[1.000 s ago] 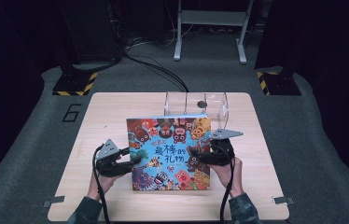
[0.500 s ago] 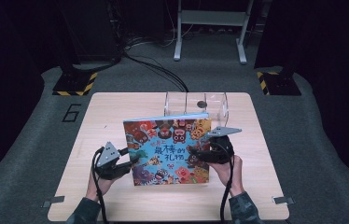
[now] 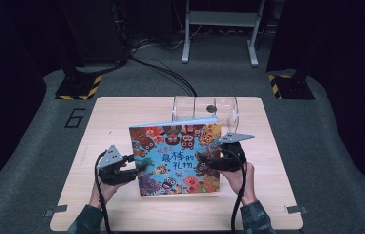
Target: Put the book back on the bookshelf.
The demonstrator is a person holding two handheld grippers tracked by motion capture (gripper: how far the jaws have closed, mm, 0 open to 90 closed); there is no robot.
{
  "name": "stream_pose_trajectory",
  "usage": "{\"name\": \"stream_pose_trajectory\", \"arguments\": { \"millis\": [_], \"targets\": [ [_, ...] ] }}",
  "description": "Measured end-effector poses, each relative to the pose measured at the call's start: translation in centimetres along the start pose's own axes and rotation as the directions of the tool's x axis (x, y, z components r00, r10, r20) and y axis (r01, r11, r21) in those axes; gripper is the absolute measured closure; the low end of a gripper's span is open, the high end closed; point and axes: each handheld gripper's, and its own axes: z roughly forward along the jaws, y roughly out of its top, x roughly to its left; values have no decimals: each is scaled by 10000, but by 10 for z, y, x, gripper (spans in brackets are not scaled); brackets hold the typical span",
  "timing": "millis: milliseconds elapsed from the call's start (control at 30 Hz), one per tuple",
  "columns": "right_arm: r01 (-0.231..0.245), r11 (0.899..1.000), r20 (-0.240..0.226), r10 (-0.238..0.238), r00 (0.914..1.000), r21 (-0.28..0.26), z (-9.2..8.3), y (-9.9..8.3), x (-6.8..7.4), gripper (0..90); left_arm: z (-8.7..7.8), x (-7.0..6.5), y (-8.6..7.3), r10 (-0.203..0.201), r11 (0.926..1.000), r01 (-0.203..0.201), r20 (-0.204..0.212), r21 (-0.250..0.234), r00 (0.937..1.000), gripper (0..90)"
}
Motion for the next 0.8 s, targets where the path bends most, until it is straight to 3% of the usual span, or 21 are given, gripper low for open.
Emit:
{"name": "stream_pose_trajectory", "arguments": {
  "millis": [233, 400, 800],
  "targets": [
    [2, 10000, -88, -3, 10000, -93, -2, 0, -3, 469, 2, 1, 8, 187, 9998, -186, 65, -61, 9998, 481],
    [-130, 9999, -105, 131, 9999, 52, 0, -1, -5, 472, 2, -2, 11, 584, 9983, -584, -287, 16, 9979, 497],
    [-446, 9989, -139, 448, 9989, 158, -1, 2, -3, 417, -7, -3, 4, 635, 9967, -620, 266, -520, 9976, 578]
  ]
}}
